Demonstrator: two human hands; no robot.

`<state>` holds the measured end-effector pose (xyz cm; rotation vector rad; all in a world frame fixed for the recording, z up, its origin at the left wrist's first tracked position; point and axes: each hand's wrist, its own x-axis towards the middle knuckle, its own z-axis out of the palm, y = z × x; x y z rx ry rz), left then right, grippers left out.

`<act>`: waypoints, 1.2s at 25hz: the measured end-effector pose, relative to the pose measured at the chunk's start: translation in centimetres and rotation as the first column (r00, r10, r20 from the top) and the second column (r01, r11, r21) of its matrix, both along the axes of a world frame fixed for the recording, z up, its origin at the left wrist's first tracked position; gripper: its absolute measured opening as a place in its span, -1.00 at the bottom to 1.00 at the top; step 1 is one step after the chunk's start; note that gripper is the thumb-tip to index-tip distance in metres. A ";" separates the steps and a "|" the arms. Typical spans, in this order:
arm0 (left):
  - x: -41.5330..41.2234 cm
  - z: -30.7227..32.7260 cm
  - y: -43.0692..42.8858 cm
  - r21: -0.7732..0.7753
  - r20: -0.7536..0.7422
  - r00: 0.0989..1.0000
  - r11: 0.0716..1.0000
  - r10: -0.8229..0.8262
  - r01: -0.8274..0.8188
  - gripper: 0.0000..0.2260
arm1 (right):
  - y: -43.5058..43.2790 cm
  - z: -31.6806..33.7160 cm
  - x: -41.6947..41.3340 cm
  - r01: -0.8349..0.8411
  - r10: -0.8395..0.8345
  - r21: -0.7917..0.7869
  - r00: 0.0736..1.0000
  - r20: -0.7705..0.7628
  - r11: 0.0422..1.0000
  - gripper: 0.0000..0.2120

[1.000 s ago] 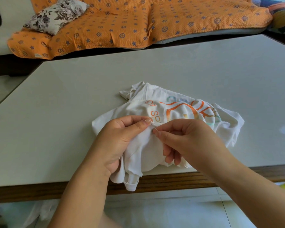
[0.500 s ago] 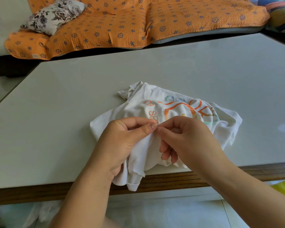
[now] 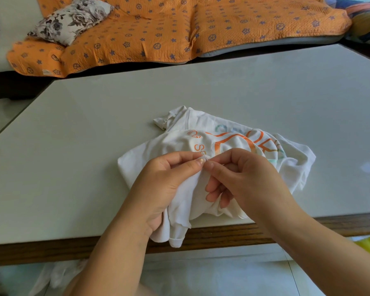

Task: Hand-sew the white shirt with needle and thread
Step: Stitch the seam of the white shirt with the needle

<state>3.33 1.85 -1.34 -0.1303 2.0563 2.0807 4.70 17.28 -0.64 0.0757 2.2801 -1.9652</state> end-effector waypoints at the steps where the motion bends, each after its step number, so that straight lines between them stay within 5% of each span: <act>1: 0.0 0.0 0.0 -0.004 -0.009 1.000 1.000 0.007 -0.007 -0.78 | -0.1 0.0 -0.1 0.006 -0.006 -0.025 1.000 0.001 1.000 -0.89; 3: 0.1 -0.1 0.2 -0.092 -0.062 0.998 0.996 -0.006 0.001 -0.92 | -0.2 0.0 -0.2 0.024 -0.024 -0.085 1.000 0.004 0.996 -0.90; 7: 0.4 -0.4 0.7 -0.303 -0.162 0.983 0.953 -0.083 0.031 -0.82 | 0.0 0.0 -0.7 -0.009 0.010 -0.062 1.000 0.018 0.998 -0.87; 14: 0.4 -0.1 0.9 -0.312 -0.177 0.981 0.950 -0.084 0.025 -0.88 | 0.6 0.6 -1.0 0.011 -0.006 -0.062 0.997 0.083 0.998 -0.85; 19: 0.3 -0.1 0.8 -0.288 -0.134 0.989 0.957 -0.063 0.022 -0.94 | 1.3 0.6 -1.8 0.125 -0.120 0.125 0.992 -0.048 0.984 -0.84; 21: 0.3 -0.2 0.7 -0.271 -0.111 0.991 0.962 -0.068 0.036 -0.94 | 1.8 1.1 -2.2 0.134 -0.132 -0.098 0.991 0.023 0.986 -0.83; 24: 0.2 -0.2 0.6 -0.245 -0.086 0.993 0.968 -0.077 0.054 -0.91 | 2.7 1.9 -2.7 0.159 -0.015 -0.541 0.965 0.261 0.826 -0.80; 27: 0.0 -0.3 0.4 -0.194 -0.062 0.996 0.979 -0.070 0.057 -0.93 | 3.7 1.7 -3.4 0.257 0.024 -0.713 0.933 0.358 0.652 -0.86; 30: -0.1 -0.2 0.2 -0.119 -0.029 0.998 0.992 -0.054 0.050 -0.94 | 4.3 1.3 -4.0 0.298 -0.065 -0.760 0.945 0.322 0.577 -0.91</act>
